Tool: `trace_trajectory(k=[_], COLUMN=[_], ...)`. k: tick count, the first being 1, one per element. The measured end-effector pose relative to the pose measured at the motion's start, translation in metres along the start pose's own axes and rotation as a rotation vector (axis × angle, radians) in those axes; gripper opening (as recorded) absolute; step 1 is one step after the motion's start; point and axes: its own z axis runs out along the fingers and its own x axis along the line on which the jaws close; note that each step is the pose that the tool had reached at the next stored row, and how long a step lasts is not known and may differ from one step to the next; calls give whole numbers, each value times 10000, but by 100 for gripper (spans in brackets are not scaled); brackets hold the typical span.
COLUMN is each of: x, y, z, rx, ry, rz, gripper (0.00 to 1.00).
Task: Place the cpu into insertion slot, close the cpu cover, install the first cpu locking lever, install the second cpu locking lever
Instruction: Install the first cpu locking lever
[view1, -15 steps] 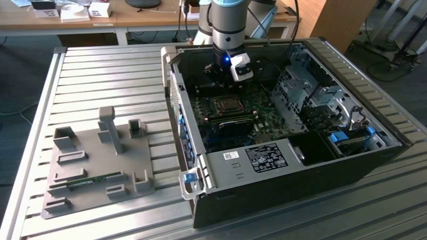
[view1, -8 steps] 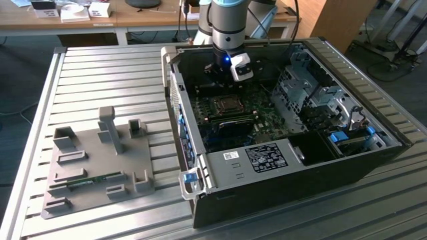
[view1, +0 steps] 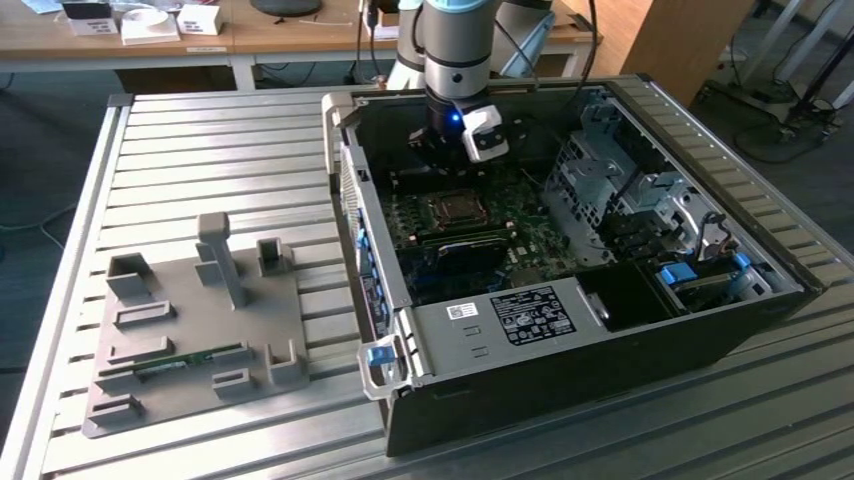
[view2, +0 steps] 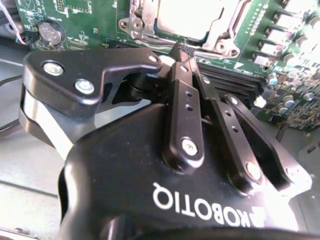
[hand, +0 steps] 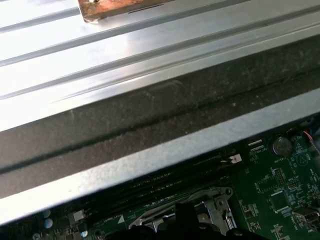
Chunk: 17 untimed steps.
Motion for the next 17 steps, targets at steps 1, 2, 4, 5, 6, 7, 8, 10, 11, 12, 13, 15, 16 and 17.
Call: trace_trajectory(k=[1,2,4,5,6,7,8,10,11,12,13,15,16,17], x=[0,0,0,0,0,0,0,0,0,0,1,0,0,0], y=[0,0,0,0,0,0,0,-1,0,0,0,0,0,0], z=[0,0,0,0,0,0,0,0,0,0,0,0,0,0], rx=[68,164,344,434,517,573,587,599,601,600,599,597,597,596], ry=[-11,-27,-55,-68,-83,-93,-92,-81,-76,-71,-68,-67,-67,-67], rz=[-53,-116,-234,-294,-358,-429,-509,-679,-758,-826,-856,-864,-866,-867], gripper=[11,11,11,11,11,11,11,11,11,11,11,11,11,11])
